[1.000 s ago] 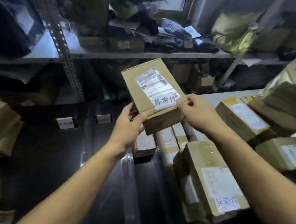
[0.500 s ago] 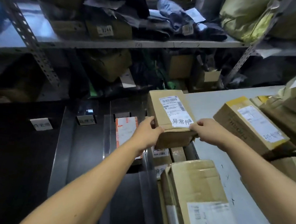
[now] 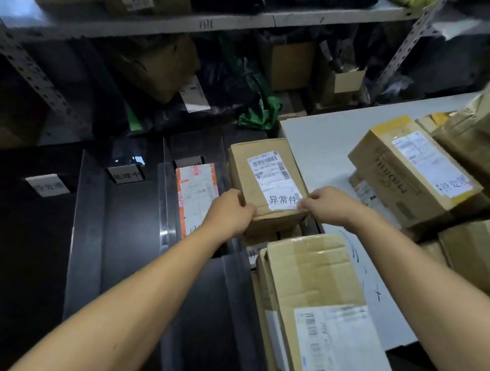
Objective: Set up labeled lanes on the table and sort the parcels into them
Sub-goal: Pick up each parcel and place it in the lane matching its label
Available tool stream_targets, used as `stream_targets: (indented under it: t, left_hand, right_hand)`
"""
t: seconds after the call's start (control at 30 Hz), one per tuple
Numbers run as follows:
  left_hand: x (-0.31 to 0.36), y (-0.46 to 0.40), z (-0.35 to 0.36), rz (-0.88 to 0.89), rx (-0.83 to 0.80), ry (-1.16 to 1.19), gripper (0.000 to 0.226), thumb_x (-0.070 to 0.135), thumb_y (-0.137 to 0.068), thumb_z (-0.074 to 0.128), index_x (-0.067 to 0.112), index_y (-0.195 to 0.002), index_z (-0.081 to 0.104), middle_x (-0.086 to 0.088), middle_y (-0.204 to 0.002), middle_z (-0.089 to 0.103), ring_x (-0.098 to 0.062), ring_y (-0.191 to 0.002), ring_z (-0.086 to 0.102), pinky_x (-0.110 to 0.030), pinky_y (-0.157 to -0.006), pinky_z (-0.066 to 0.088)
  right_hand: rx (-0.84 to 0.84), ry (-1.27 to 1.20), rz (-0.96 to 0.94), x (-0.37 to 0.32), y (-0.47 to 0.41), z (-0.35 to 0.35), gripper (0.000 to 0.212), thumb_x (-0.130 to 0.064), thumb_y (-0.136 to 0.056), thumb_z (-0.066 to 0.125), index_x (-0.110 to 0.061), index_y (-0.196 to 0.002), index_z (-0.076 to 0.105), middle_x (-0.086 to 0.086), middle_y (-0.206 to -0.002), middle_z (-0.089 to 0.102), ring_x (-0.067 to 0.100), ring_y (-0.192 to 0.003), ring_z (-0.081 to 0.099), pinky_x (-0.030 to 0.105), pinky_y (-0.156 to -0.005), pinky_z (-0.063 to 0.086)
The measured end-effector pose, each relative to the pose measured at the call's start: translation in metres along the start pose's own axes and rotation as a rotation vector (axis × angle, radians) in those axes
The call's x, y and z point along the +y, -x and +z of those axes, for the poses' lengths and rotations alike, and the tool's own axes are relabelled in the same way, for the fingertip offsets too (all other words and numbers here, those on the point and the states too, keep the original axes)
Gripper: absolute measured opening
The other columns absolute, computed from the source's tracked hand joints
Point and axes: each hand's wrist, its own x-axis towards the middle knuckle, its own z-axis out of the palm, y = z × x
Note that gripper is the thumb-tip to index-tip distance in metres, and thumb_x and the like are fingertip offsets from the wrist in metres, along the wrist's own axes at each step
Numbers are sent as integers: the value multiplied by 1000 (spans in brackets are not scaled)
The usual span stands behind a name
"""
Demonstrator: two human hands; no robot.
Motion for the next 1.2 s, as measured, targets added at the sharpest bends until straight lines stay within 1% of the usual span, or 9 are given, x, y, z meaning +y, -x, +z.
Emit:
stream_targets:
  t: [0.17,0.23,0.3,0.5,0.7,0.8,0.97,1.07,1.2]
  left_hand:
    - [3,23,-2,74,69,56,37,27,-95,54,17,-131,53,3,-120,61,-13,-104,54,-20,-72,39]
    - [7,33,-8,110,100,87,37,27,-96,54,16,-131,54,6,-115,60,-13,-105,56,-22,-75,38]
    - [13,46,-17,144,128,117,39,28,-96,53,15,-133,54,6,-117,61,-12,-105,56,-23,-82,37]
    - [22,94,-51,267,172,166,36,30,-97,53,16,-130,57,7,-116,60,-11,-109,54,-23,-88,38]
    - [6,148,-96,388,255,207,24,28,-96,55,21,-118,61,11,-104,64,-9,-101,59,-22,-83,44]
    - [-14,177,-126,412,289,241,26,28,-95,57,21,-120,61,11,-103,64,-7,-100,60,-20,-83,46]
    - [-54,224,-183,434,380,235,26,29,-94,57,22,-118,62,10,-101,65,-3,-91,59,-4,-68,39]
    - [-77,249,-220,450,436,231,25,29,-94,57,22,-117,63,6,-103,67,-10,-95,61,-20,-78,45]
    - [-113,279,-271,438,512,207,22,31,-94,58,24,-115,63,13,-96,62,-6,-90,58,-2,-64,37]
  right_hand:
    - [123,136,-74,-19,30,-4,32,-38,-95,49,-10,-96,64,8,-93,67,28,-93,63,33,-67,46]
    - [166,132,-145,-36,50,-6,39,-39,-96,49,-10,-117,64,9,-115,67,27,-106,61,36,-82,48]
    - [213,102,-209,-55,73,-7,42,-38,-96,49,-9,-123,63,9,-124,66,27,-111,60,36,-91,47]
    - [342,131,-336,-110,138,-4,36,-36,-96,49,-8,-112,67,9,-111,69,27,-105,61,36,-88,49]
    - [363,164,-441,-160,196,27,38,-39,-97,50,-19,-127,60,1,-125,67,21,-115,60,34,-100,45]
    - [351,132,-472,-188,221,46,39,-39,-96,51,-20,-129,59,0,-124,67,17,-113,61,29,-94,45]
    - [352,113,-536,-245,262,79,43,-39,-96,54,-18,-134,57,2,-127,66,16,-113,60,23,-86,39]
    - [369,113,-574,-280,282,98,41,-39,-95,55,-19,-131,59,1,-124,68,10,-101,58,21,-83,37]
    - [367,139,-636,-328,303,126,40,-39,-95,54,-20,-130,60,0,-122,69,11,-104,60,20,-83,36]
